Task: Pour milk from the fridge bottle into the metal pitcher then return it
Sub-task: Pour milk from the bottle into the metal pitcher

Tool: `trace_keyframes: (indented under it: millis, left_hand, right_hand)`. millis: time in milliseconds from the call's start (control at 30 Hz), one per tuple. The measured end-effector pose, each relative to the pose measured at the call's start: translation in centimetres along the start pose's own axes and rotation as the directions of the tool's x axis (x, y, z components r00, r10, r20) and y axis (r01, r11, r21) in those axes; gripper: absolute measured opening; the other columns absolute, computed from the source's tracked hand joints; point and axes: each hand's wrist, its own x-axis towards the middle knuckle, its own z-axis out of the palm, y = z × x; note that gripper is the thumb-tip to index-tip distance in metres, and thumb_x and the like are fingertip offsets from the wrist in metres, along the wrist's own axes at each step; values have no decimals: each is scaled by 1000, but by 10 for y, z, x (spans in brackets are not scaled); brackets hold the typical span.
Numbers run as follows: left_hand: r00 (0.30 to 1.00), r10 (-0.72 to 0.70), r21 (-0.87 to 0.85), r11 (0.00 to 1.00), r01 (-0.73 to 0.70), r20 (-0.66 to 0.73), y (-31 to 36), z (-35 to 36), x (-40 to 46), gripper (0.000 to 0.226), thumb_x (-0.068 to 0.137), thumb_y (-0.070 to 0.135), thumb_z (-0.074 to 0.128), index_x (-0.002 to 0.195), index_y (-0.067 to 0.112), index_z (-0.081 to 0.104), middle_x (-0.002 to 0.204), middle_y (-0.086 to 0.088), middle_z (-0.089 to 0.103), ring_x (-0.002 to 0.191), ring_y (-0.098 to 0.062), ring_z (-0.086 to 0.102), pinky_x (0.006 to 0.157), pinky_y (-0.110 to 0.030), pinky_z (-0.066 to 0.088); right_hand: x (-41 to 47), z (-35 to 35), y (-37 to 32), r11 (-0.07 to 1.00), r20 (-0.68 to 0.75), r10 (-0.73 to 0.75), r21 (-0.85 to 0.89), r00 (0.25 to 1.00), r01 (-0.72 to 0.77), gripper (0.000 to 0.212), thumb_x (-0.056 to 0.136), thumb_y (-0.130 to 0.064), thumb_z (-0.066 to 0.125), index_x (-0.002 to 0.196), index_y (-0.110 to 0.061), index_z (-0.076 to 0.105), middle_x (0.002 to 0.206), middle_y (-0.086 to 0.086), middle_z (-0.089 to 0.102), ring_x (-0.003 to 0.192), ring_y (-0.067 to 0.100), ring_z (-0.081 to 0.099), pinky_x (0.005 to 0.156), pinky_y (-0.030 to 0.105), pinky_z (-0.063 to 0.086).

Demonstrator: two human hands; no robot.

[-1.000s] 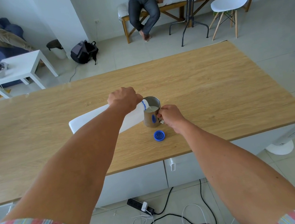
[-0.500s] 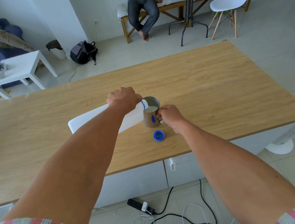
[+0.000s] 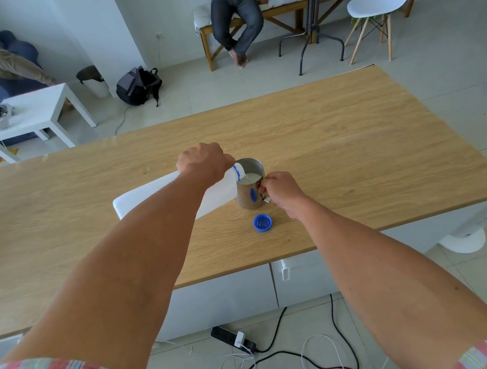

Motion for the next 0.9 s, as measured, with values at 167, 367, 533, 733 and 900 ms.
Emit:
trace_keyframes:
  millis: [167, 367, 533, 733, 900]
  left_hand:
    - [1000, -9, -5, 1000, 9, 2, 0, 1, 1, 34, 100, 39, 41, 80, 16, 54, 77, -4, 55, 71, -24, 54, 60, -32, 37]
    - [1000, -12, -5, 1000, 12, 2, -1, 1, 1, 34, 100, 40, 42, 83, 15, 57, 77, -4, 55, 63, -20, 49, 57, -31, 34]
    - [1000, -9, -12, 1000, 9, 3, -1, 1, 1, 33, 100, 41, 43, 82, 16, 55, 78, -4, 55, 71, -24, 54, 61, -33, 36]
    - [1000, -11, -6, 1000, 11, 10, 0, 0, 1, 34, 100, 41, 43, 77, 17, 51, 78, -4, 55, 67, -22, 52, 58, -31, 34]
    - [1000, -15, -8, 1000, 15, 10, 0, 0, 2, 36, 100, 41, 42, 75, 17, 51, 78, -4, 56, 65, -21, 51, 60, -32, 36]
  right_hand:
    - [0, 0, 0, 1000, -6, 1, 16, 1000, -1, 24, 94, -1, 44, 80, -5, 63, 74, 7, 57, 62, 15, 46, 53, 25, 35]
    - [0, 0, 0, 1000, -1, 3, 16, 1000, -3, 23, 94, -1, 43, 83, -6, 63, 80, 11, 57, 64, 16, 45, 55, 26, 35]
    - [1, 0, 0, 1000, 0, 3, 16, 1000, -3, 23, 93, -1, 43, 84, -7, 64, 81, 11, 57, 68, 18, 46, 56, 27, 35]
    - [1, 1, 1, 1000, -3, 3, 17, 1000, -3, 23, 93, -1, 43, 83, -6, 64, 81, 12, 57, 68, 18, 46, 54, 27, 34]
    - [2, 1, 2, 1000, -7, 4, 20, 1000, -3, 23, 92, -1, 44, 83, -6, 64, 80, 12, 57, 66, 17, 45, 53, 26, 34]
